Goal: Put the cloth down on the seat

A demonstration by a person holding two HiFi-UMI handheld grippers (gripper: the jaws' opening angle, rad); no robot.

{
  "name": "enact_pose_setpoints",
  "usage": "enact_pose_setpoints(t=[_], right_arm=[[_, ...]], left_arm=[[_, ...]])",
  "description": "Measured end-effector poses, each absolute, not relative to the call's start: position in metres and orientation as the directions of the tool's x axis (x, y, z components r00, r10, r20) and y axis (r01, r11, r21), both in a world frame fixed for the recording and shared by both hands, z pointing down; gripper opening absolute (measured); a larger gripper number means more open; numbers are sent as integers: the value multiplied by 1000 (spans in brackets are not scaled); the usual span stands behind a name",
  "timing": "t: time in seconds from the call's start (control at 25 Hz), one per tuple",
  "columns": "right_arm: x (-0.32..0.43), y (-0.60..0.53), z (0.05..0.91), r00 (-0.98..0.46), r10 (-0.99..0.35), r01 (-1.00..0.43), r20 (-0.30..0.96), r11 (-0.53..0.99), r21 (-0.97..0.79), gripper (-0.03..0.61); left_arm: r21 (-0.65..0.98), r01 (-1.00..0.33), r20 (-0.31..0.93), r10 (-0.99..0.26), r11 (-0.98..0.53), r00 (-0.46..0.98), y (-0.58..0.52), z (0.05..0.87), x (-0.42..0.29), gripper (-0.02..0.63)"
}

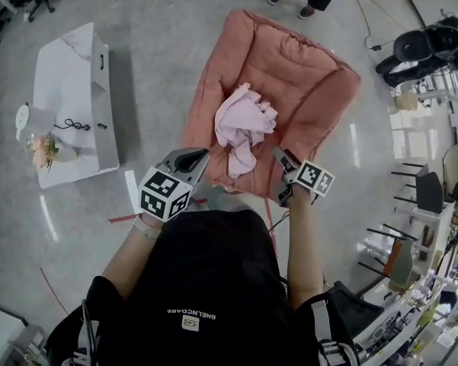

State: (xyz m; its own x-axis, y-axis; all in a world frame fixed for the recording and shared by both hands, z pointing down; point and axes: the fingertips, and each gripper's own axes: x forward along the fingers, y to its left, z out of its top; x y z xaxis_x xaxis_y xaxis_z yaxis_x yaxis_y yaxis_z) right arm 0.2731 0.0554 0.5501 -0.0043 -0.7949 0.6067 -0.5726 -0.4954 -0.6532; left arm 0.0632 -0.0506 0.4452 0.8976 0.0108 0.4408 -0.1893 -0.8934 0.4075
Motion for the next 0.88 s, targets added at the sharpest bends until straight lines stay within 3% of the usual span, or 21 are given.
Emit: enact_pose_setpoints(t=[0.24, 0.48, 0.64, 0.88], right_arm=[[272, 74, 496, 60, -849, -642, 525, -436, -631, 311], [256, 90, 423, 119, -923, -690, 367, -342, -638, 299], [255, 108, 376, 231, -938, -729, 259, -343, -592, 194], [248, 135, 331, 336, -928, -772, 161, -369, -517, 123]], left_arm=[[394, -76, 409, 100, -916, 907, -38, 425, 103, 17], [374, 27, 380, 180, -927, 908, -19, 398, 136, 17], [365, 101, 359, 240, -925, 902, -5, 381, 154, 17], [345, 181, 325, 298, -921, 897, 11, 356, 175, 17]])
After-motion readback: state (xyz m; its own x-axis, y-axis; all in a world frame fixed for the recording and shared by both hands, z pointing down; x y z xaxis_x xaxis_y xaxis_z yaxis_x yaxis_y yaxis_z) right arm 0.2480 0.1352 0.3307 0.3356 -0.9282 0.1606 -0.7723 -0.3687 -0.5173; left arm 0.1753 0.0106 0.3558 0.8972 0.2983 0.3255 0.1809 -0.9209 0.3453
